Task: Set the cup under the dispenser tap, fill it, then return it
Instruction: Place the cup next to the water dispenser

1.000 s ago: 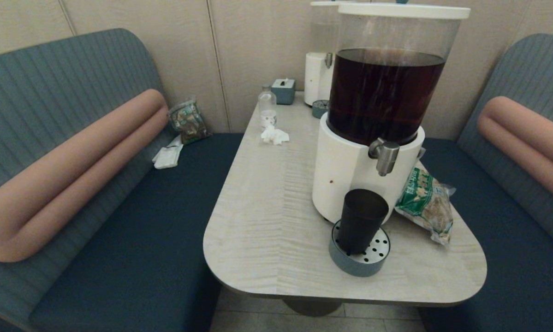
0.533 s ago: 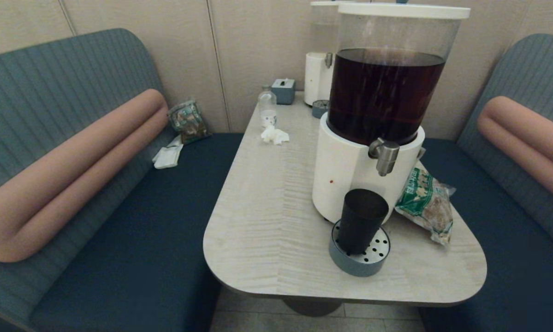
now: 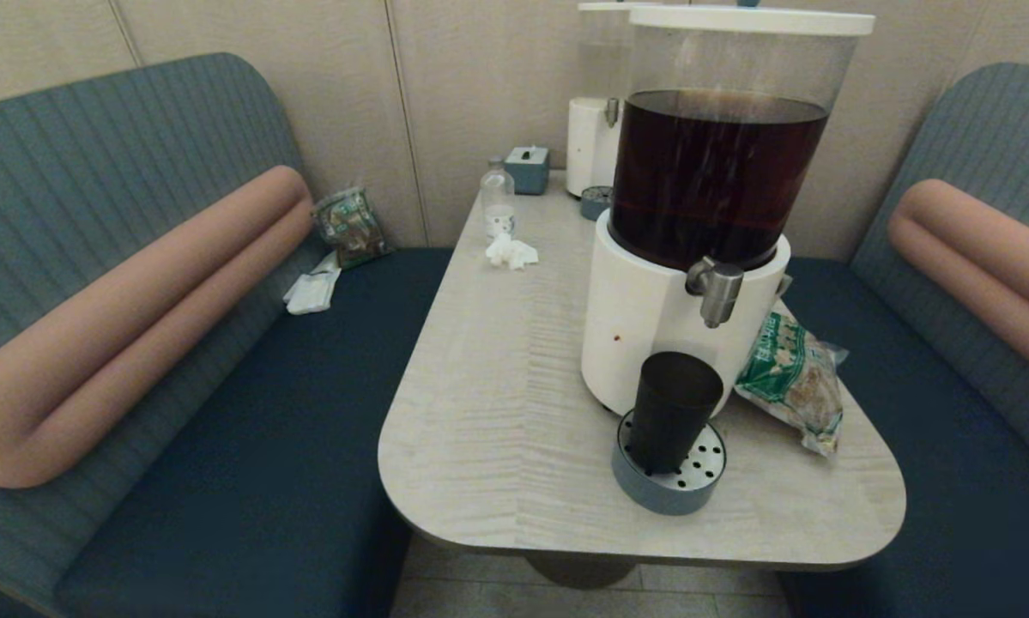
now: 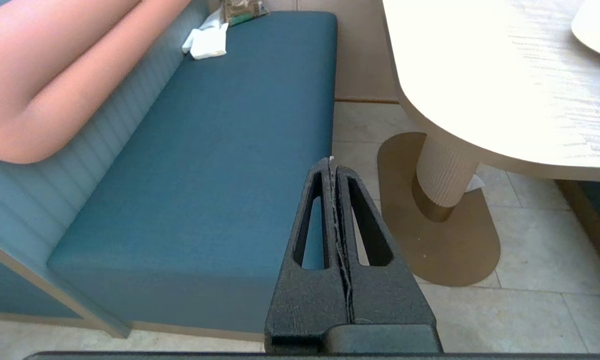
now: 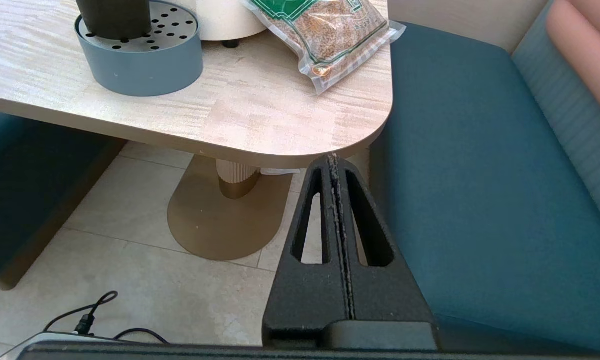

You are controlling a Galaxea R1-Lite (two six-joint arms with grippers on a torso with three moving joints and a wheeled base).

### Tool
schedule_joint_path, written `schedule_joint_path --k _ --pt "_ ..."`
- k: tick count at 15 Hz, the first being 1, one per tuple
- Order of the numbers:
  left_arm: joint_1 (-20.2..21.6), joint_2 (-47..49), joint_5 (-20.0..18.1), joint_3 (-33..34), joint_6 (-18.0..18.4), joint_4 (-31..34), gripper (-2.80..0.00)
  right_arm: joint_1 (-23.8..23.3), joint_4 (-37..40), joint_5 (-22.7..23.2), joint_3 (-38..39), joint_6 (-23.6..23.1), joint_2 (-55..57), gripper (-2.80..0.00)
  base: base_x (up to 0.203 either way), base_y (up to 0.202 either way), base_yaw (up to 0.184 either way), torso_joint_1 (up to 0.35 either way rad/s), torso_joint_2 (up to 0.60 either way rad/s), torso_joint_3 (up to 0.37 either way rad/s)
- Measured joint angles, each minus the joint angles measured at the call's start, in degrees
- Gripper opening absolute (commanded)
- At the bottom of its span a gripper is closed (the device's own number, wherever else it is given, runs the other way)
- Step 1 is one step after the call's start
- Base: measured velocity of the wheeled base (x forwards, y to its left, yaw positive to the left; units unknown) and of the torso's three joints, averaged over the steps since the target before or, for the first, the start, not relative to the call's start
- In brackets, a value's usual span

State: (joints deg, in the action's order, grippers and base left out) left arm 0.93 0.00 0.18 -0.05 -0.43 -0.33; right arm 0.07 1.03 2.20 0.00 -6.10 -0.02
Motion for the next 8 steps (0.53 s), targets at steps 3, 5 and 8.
schedule_joint_path --k 3,5,8 --pt "0.0 0.0 -0.1 0.0 -0.1 0.0 -2.80 0.0 0.0 -0.1 0.0 0.7 0.0 -2.80 0.000 0.000 0.000 0.000 0.00 0.000" --pt "0.0 0.0 0.0 0.0 -0.2 0.0 -2.80 0.0 0.0 -0.3 0.0 1.6 0.0 -2.80 0.000 0.000 0.000 0.000 0.00 0.000" --pt "0.0 0.0 -0.1 0.0 -0.2 0.0 -2.80 0.0 0.0 -0.3 0.0 1.9 0.0 -2.80 0.000 0.000 0.000 0.000 0.00 0.000"
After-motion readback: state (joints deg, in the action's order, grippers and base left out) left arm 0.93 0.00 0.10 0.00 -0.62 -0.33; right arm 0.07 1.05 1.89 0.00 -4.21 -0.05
